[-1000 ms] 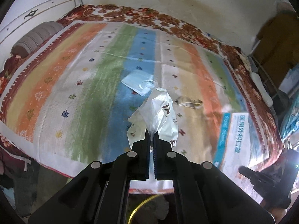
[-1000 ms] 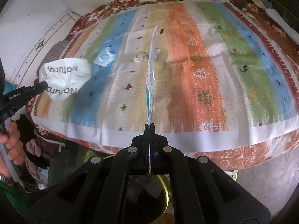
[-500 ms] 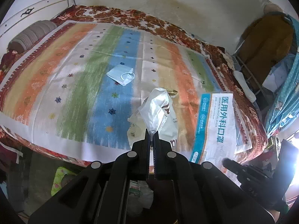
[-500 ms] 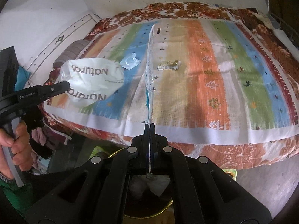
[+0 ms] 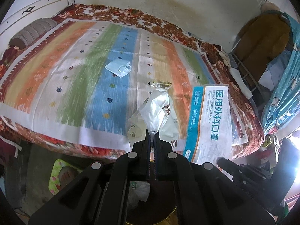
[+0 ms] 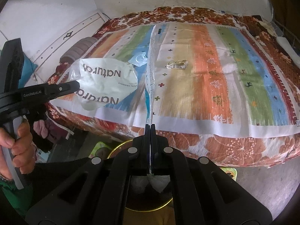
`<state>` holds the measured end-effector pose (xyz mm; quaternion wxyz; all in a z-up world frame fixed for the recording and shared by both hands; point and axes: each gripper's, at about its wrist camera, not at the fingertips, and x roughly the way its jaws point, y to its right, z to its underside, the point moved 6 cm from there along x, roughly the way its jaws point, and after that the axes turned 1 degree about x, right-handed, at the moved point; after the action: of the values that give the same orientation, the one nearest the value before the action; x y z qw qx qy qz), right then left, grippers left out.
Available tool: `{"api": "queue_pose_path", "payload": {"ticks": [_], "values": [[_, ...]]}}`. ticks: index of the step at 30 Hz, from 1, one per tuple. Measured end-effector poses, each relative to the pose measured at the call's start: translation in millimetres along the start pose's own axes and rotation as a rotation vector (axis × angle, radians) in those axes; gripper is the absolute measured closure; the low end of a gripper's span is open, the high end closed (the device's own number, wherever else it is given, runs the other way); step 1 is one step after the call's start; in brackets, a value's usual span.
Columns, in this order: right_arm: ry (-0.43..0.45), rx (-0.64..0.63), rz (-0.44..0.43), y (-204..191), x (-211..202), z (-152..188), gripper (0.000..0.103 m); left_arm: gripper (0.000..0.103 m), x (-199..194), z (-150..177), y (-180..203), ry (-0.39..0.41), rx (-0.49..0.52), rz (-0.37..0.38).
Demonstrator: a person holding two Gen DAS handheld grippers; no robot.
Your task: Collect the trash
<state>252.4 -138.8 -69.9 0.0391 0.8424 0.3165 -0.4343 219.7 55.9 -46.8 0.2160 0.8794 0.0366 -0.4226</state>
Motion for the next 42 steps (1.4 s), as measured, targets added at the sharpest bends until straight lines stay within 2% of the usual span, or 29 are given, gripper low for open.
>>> {"api": "queue_pose_path", "payload": {"ticks": [14, 20, 28, 33, 38, 42], "values": [[-0.012, -0.054, 0.022, -17, -7, 31, 0.103, 0.101, -10, 40, 3, -0.033, -0.002, -0.004], [-0.031, -0.066, 0.037, -21, -7, 50, 0.103, 0.101, -15, 56, -4, -0.034, -0.025, -0.049], [-0.065, -0.087, 0.054, -30, -4, 75, 0.103, 0.101, -14, 75, -3, -0.061, -0.011, -0.065], [-0.112, -0.094, 0.094, -30, 2, 94, 0.103, 0.101, -15, 92, -3, -0.066, -0.001, -0.096], [-0.154, -0.079, 0.088, -29, 6, 110, 0.103, 0.101, -16, 105, -4, -0.069, -0.006, -0.117], [-0.197, -0.079, 0.087, -32, 13, 126, 0.103, 0.101, -10, 119, -2, -0.103, -0.008, -0.118]]}}
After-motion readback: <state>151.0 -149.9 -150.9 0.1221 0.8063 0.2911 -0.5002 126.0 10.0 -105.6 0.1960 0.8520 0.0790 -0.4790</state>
